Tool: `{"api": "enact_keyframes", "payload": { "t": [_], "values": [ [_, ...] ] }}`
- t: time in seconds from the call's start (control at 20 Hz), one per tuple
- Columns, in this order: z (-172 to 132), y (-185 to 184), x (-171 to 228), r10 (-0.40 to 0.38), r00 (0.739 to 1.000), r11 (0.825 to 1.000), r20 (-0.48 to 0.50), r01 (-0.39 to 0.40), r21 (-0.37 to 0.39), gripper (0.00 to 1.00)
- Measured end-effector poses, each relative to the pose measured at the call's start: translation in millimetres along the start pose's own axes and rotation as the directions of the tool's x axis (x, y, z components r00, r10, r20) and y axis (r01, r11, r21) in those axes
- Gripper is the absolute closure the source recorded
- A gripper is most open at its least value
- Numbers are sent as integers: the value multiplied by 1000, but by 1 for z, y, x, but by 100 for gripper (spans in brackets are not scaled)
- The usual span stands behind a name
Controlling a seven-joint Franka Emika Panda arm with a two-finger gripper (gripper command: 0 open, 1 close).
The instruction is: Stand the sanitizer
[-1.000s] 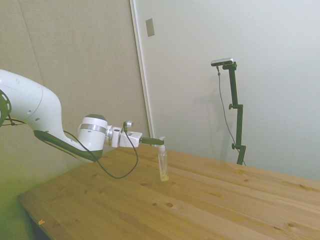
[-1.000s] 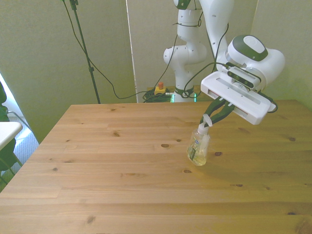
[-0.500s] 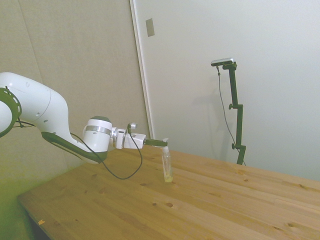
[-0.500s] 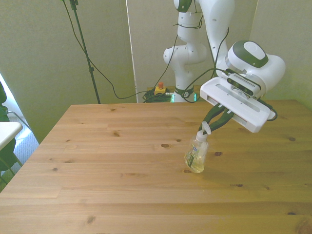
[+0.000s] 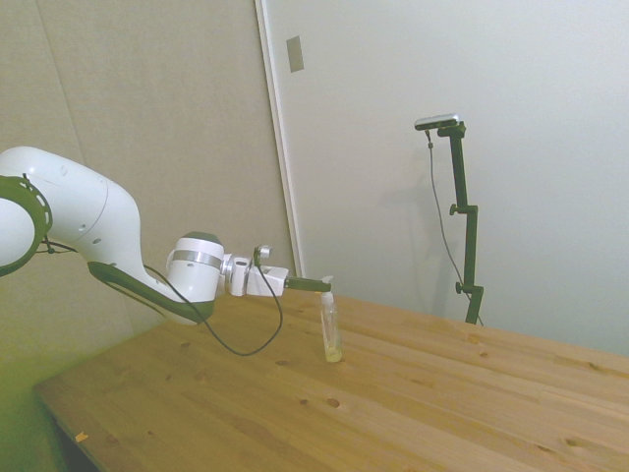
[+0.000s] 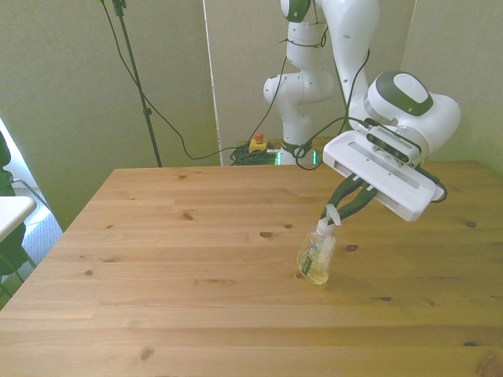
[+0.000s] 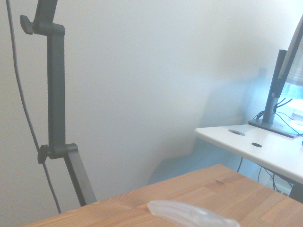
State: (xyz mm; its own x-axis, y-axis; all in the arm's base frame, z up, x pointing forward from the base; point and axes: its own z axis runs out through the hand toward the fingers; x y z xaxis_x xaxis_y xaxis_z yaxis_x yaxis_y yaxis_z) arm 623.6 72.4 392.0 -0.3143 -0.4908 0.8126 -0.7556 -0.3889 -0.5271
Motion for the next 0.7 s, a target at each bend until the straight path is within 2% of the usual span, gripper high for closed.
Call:
{"api": "enact_keyframes", "payload": {
  "t": [0.7],
  "values": [
    [-4, -2, 11, 22, 999, 1000, 48, -23, 15, 0]
  ]
}}
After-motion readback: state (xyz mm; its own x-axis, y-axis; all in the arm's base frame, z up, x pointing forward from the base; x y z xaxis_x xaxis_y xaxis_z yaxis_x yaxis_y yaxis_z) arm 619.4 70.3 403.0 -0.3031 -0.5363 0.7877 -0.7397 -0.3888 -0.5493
